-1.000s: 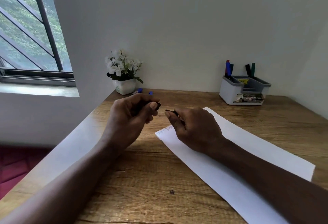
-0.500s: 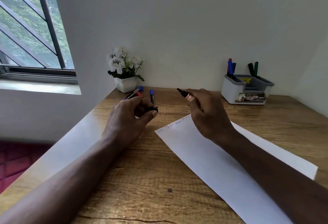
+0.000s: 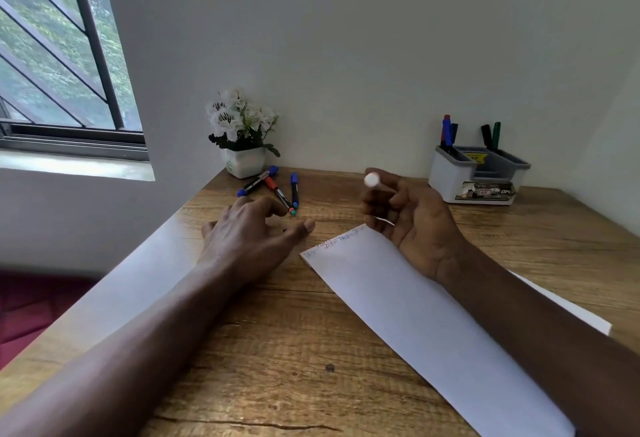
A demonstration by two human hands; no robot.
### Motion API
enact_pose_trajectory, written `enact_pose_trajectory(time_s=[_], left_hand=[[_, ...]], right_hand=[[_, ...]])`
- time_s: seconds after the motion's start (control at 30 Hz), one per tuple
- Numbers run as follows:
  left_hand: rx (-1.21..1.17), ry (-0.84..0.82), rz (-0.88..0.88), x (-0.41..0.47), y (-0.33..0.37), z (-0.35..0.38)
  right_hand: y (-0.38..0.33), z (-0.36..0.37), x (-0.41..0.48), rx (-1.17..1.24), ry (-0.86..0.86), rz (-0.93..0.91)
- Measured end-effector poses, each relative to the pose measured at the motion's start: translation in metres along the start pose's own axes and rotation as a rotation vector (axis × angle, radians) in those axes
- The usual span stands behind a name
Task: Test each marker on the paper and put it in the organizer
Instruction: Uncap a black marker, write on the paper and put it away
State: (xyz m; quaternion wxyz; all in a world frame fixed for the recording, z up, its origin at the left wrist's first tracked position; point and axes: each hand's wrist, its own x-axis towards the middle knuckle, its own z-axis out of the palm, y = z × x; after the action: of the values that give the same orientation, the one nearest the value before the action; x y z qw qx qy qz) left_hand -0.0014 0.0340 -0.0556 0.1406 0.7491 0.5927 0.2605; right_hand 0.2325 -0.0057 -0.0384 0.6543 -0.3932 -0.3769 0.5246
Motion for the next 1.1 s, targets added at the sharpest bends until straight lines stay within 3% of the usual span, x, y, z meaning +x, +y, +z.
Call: enact_pose_trajectory(time_s=[0.17,0.4,0.57,0.67,0.83,1.1], left_hand=[[0.053,-0.068,-0.021,-0.003,0.002,0.000],[0.083,-0.132,-0.017,-0.002,0.003,-0.002],[0.100,-0.157,-0.004,-0.001,0.002,-0.002],[0.104,-0.167,0.007,-0.002,0.002,-0.003],[0.100,-0.183,0.007,0.001,0.002,-0.003],[0.053,-0.177,0.003,0.003,0.001,-0.002]], right_hand=[[-0.006,-0.009,0.007,-0.019,0.118,-0.068],[-0.016,-0.031,0.012,-0.503,0.254,-0.178],[-0.017,-0.038,0.014,-0.653,0.300,-0.131],[-0.012,-0.041,0.012,-0.711,0.255,-0.071],[-0.012,-0.042,0.009,-0.803,0.054,-0.131],[-0.008,-0.041,0.014,-0.758,0.145,-0.079]])
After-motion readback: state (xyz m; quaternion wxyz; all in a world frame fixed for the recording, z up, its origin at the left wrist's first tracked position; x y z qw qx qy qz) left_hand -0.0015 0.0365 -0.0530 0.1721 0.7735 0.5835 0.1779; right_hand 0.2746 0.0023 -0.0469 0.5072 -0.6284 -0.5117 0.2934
